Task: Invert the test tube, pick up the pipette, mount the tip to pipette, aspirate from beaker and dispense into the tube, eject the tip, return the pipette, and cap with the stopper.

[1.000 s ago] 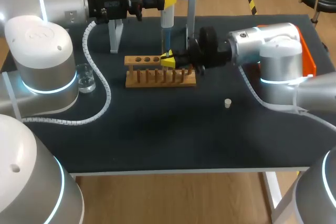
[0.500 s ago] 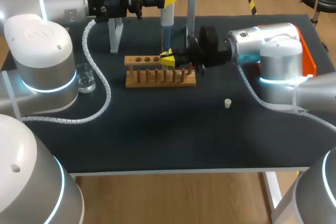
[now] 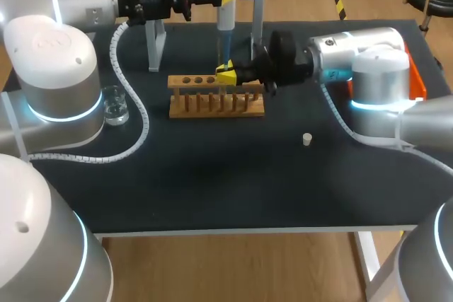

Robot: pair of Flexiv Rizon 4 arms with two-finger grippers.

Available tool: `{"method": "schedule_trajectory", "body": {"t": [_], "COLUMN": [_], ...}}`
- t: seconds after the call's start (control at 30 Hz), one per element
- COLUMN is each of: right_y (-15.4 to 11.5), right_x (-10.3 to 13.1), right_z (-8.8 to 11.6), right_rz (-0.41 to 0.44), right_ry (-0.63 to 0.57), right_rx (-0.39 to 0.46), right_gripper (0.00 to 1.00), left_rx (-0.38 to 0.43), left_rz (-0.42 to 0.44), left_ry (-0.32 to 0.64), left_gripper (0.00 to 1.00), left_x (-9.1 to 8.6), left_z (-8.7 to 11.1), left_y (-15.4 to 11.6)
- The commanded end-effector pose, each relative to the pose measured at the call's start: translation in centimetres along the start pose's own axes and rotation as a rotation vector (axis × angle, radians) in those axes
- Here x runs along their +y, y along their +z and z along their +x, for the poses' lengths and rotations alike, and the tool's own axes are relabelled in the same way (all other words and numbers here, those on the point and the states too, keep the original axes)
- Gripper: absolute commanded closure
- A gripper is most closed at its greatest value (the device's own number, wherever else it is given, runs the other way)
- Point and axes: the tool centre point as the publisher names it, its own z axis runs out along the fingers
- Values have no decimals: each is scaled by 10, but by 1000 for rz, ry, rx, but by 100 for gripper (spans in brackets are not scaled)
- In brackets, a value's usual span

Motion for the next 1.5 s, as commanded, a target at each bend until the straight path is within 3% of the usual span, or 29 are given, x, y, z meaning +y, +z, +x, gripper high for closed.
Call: {"method": "schedule_trajectory", "body": {"t": [0.03, 0.1, 0.17, 0.2, 0.53, 0.9, 1.13, 1.5], "right_y": [-3, -2, -2, -2, -24, -89, -115, -115], "right_x": [12, 8, 3, 0, -23, -50, -49, -49], "right_z": [4, 6, 7, 8, 18, 46, 57, 57], "right_rz": [11, 19, 27, 33, 71, 157, 176, 176], "right_ry": [1, 8, 15, 16, 41, 85, 81, 81], "right_rx": [-2, 2, 0, -1, -28, -110, -138, -138], "right_gripper": [100, 100, 53, 0, 0, 0, 0, 0], "left_rx": [2, 2, 2, 2, 2, 2, 2, 2], "left_rz": [-5, -5, -5, -5, -5, -5, -5, -5], "left_ry": [0, 0, 0, 0, 0, 0, 0, 0], "left_gripper": [100, 100, 100, 100, 100, 100, 100, 100], "left_x": [11, 11, 11, 11, 11, 11, 11, 11], "left_z": [0, 0, 0, 0, 0, 0, 0, 0], "left_y": [0, 0, 0, 0, 0, 0, 0, 0]}}
